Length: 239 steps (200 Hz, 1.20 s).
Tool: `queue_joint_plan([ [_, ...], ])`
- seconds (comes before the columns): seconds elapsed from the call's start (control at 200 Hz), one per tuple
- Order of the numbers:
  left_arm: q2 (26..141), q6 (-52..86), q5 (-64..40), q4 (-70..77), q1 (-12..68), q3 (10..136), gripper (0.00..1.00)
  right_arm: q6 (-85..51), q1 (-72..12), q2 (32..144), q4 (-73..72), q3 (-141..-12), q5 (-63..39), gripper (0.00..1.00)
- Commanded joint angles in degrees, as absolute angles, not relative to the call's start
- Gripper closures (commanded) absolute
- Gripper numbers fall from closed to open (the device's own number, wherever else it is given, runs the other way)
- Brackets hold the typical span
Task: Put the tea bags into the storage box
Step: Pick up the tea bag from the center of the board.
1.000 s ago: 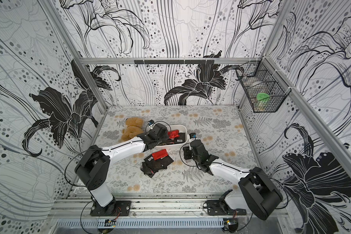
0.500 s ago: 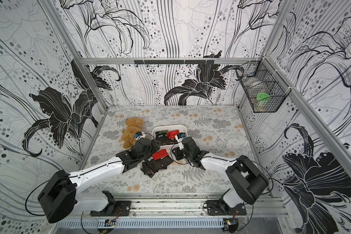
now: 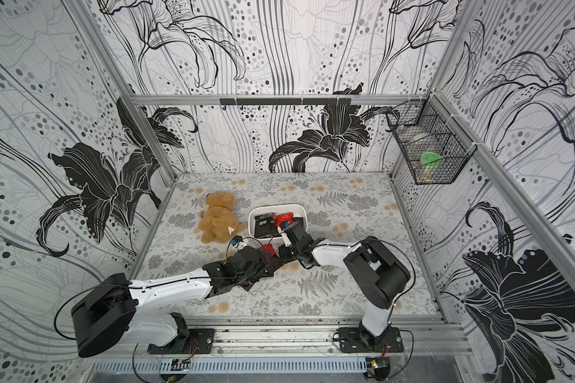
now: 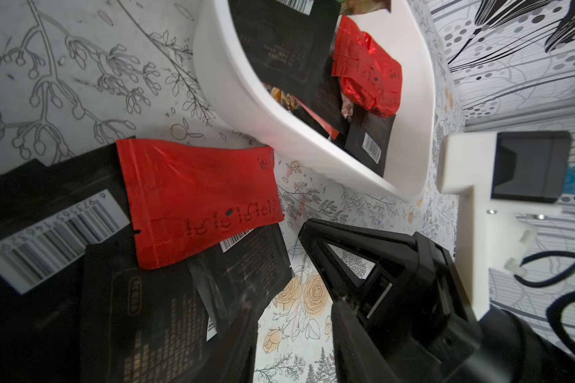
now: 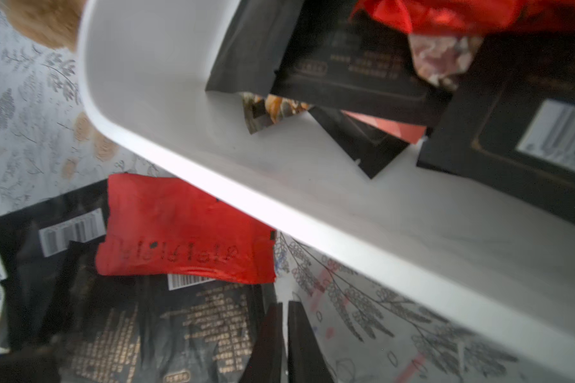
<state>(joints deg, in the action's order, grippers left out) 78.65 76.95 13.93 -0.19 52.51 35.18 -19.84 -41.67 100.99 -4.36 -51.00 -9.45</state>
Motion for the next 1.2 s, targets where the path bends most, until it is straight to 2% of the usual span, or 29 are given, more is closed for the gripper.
queue_joint_plan([
  [0.0, 80.6, 81.41, 16.47, 0.51, 53.81, 34.89, 0.59, -19.25, -41.85, 101.73, -1.37, -52.6, -9.06, 0.9],
  [0.556, 84.26, 89.33, 17.91, -0.02, 54.52, 32.13, 0.6, -18.97, -42.28, 103.19, -0.7, -53.69, -11.07, 0.94],
  [1.191, 89.55, 90.73, 16.8, 2.36, 54.74, 32.41, 0.6, -18.09, -43.59, 105.99, 1.97, -56.25, -10.99, 0.96],
])
